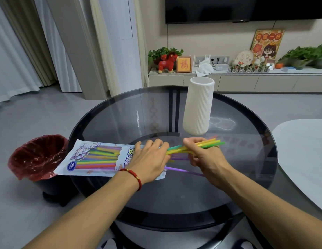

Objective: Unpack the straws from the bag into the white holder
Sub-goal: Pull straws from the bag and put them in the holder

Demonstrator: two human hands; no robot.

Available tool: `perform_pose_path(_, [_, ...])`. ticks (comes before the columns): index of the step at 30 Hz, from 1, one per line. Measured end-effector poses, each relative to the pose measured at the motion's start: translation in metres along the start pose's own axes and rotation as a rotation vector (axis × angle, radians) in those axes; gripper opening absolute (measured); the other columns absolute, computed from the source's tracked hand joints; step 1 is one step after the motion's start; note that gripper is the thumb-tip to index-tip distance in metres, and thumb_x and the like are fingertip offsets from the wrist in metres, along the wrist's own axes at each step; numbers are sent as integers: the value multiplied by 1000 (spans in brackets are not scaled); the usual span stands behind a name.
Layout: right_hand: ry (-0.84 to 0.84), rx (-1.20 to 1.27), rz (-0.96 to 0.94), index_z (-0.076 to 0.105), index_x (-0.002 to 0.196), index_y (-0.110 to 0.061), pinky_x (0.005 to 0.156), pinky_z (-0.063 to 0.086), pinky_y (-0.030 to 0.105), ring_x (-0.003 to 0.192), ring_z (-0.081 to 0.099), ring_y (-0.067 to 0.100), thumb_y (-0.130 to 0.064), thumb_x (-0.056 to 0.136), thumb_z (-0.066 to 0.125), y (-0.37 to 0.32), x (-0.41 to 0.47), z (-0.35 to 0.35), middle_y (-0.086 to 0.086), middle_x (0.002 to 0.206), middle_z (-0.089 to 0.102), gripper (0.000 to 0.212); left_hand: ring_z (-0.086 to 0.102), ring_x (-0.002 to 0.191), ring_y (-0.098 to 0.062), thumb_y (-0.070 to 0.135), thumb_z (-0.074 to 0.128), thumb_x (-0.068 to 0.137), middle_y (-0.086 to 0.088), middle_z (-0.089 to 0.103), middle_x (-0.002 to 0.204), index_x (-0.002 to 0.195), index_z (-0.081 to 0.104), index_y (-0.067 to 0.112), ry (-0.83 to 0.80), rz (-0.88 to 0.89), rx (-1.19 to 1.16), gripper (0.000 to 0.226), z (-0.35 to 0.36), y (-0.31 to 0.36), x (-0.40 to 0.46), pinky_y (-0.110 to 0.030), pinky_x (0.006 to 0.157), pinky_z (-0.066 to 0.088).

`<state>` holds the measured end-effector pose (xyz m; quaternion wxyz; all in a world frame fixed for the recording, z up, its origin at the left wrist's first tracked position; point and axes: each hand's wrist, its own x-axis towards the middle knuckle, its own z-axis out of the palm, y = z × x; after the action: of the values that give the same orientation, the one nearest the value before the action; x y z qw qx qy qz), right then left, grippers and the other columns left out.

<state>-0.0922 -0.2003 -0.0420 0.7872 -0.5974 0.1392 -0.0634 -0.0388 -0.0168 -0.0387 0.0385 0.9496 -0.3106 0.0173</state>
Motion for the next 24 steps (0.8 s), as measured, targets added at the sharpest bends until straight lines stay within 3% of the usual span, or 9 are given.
perform_pose_path(4, [35, -88, -48, 70, 87, 1, 45, 49, 20, 47, 56, 15, -7, 91, 77, -5, 3, -6, 10, 57, 64, 12, 47, 114, -22, 47, 32, 101, 4, 50, 123, 117, 44, 28, -18, 1, -10, 27, 0, 0, -1, -56, 104, 31])
perform_pose_path(8, [192, 129, -58, 67, 80, 1, 43, 46, 16, 42, 52, 10, -5, 90, 76, -18, 10, -23, 6, 53, 58, 15, 47, 110, -23, 48, 30, 101, 4, 50, 119, 114, 44, 26, -48, -31, -19, 30, -1, -4, -2, -56, 103, 32])
perform_pose_path(13, [94, 243, -29, 61, 79, -14, 36, 30, 18, 40, 41, 6, -32, 81, 84, -9, 5, -6, -1, 56, 47, 29, 47, 108, -25, 42, 27, 103, 2, 49, 118, 109, 44, 23, -37, -20, 14, 26, 1, 1, 0, -56, 102, 32])
perform_pose_path(17, [119, -139, -20, 68, 77, -12, 40, 36, 26, 51, 48, 15, -49, 81, 83, -2, -1, 5, 14, 71, 55, 40, 48, 108, -24, 41, 26, 104, 2, 49, 117, 109, 43, 24, -18, -19, 13, 25, 1, 3, 0, -57, 104, 31])
perform_pose_path(20, [273, -285, -66, 73, 91, -9, 42, 45, 27, 52, 57, 17, -63, 80, 79, -4, -3, 7, 11, 75, 65, 55, 49, 104, -24, 39, 28, 103, 3, 50, 112, 107, 43, 24, 83, -40, 24, 22, 0, 6, -1, -54, 102, 33])
perform_pose_path(22, [305, -177, -39, 67, 103, -8, 43, 48, 26, 51, 60, 16, -63, 79, 80, -6, -4, 12, 5, 80, 65, 61, 49, 103, -24, 38, 29, 104, 2, 49, 111, 108, 44, 23, 139, -71, 33, 21, -3, 7, -2, -53, 102, 33])
perform_pose_path(24, [171, 6, 65, 67, 98, -4, 45, 47, 27, 51, 58, 16, -58, 80, 80, -7, -7, 24, 7, 78, 61, 59, 49, 106, -25, 32, 33, 102, 1, 49, 113, 111, 43, 23, 170, -77, 24, 16, -3, 11, -3, -53, 103, 33])
